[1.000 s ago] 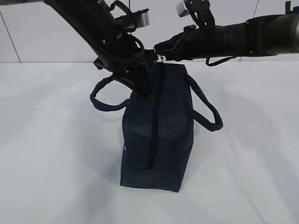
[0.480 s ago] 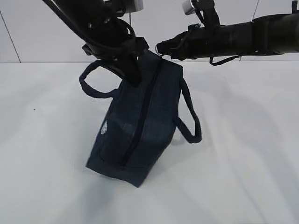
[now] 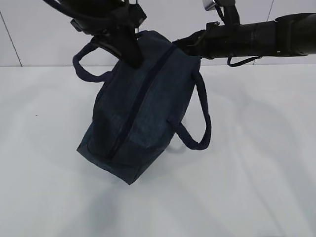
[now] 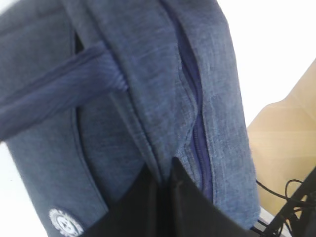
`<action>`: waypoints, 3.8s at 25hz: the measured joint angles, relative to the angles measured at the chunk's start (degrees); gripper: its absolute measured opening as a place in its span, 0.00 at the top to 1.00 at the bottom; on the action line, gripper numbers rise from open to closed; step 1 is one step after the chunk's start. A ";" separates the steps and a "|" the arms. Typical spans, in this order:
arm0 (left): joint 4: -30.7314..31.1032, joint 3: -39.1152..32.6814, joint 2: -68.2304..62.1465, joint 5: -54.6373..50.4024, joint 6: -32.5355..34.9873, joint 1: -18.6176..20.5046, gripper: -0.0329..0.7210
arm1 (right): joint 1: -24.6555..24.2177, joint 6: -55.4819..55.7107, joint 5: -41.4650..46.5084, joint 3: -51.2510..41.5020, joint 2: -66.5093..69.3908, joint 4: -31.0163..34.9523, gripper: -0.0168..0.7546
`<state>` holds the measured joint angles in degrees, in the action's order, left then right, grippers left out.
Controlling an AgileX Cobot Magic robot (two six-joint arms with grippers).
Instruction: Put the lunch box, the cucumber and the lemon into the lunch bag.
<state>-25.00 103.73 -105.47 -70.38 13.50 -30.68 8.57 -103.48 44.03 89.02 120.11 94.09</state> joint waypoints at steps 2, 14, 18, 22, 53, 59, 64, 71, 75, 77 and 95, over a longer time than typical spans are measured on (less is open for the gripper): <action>-0.11 -0.12 1.36 -0.29 0.00 0.00 0.97 | 0.00 0.12 0.64 0.00 0.00 0.00 0.98; 2.37 -0.12 3.77 -0.52 0.00 0.00 0.97 | 0.00 0.12 2.47 0.08 0.00 0.34 0.98; 2.37 -0.12 2.09 -0.65 0.00 0.00 0.97 | -0.20 0.12 1.45 0.08 0.00 0.69 0.96; 2.42 -0.12 0.60 -1.07 0.00 0.00 0.97 | -0.72 0.12 0.43 0.08 0.00 4.75 0.69; -25.34 -0.01 -17.27 11.57 1.29 6.74 0.92 | -8.94 18.62 4.03 0.21 -9.30 -2.50 0.44; -21.61 -0.01 -16.82 8.65 1.33 10.95 0.65 | -8.94 24.95 5.48 0.21 -10.00 -5.35 0.44; -16.49 -0.01 -13.01 9.12 2.03 14.15 0.56 | -8.94 31.00 5.38 0.21 -12.43 -5.44 0.44; -9.53 -0.01 -5.10 13.54 3.11 15.02 0.56 | -8.94 37.00 1.73 1.85 -18.45 -6.21 0.44; -6.45 -0.01 0.33 14.69 3.40 15.02 0.58 | -8.94 42.99 -1.85 5.63 -24.36 -13.70 0.44; -5.04 -0.01 3.42 14.97 3.64 15.02 0.58 | -8.94 48.26 -2.21 8.13 -27.37 -21.26 0.44; -1.67 0.07 25.50 3.68 5.39 15.02 0.60 | -8.94 88.81 22.54 18.88 -57.79 -73.77 0.44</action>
<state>-26.67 103.80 -79.97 -66.70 18.89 -15.66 -0.37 -14.67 66.57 107.90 62.32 20.31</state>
